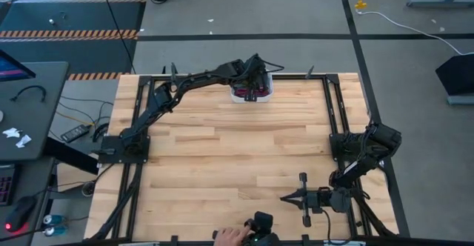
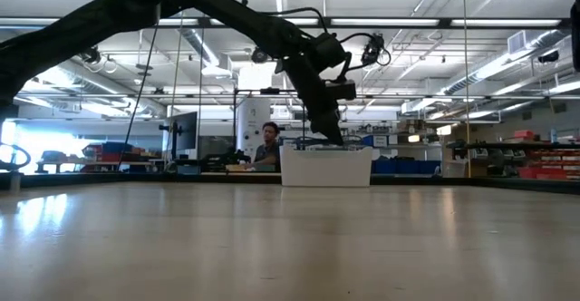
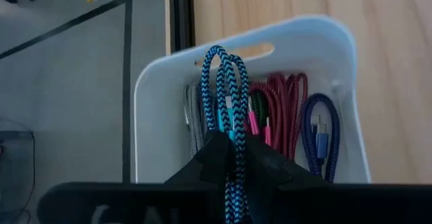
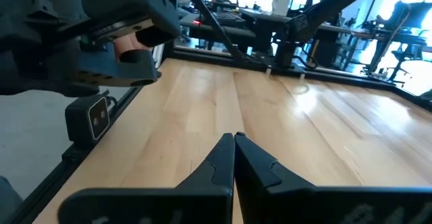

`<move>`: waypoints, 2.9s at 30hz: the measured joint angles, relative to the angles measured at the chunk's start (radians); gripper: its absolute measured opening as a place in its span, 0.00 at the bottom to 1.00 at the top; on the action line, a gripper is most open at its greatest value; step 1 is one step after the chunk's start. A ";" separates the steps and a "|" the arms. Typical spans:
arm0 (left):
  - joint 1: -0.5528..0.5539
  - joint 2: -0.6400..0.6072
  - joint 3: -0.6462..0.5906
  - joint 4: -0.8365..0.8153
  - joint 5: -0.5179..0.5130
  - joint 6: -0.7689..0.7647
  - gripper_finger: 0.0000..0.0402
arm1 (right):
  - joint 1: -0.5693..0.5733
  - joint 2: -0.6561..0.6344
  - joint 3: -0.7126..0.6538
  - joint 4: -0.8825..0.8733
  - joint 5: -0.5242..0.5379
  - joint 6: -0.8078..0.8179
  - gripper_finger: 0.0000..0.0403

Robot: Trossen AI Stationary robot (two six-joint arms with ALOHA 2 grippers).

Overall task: Pick and place USB-C Cables
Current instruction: Put the blue charger cable into the white bin, then return to Home Position

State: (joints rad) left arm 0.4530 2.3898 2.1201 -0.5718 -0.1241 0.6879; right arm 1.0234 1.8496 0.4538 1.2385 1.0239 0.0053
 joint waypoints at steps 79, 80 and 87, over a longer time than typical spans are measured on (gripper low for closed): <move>0.366 -1.999 -1.767 0.556 0.767 -0.573 0.01 | -1.671 -1.007 -0.447 -0.055 -1.804 0.402 0.00; 0.372 -2.015 -1.767 0.550 0.795 -0.581 0.01 | -1.676 -1.042 -0.447 -0.099 -1.803 0.412 0.00; 0.375 -2.224 -1.769 0.425 0.686 -0.568 0.01 | -1.618 -1.225 -0.447 -0.342 -1.602 0.407 0.00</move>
State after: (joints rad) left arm 0.8284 0.1653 0.3513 -0.1473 0.5617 0.1197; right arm -0.5951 0.6249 0.0063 0.8961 -0.5783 0.4123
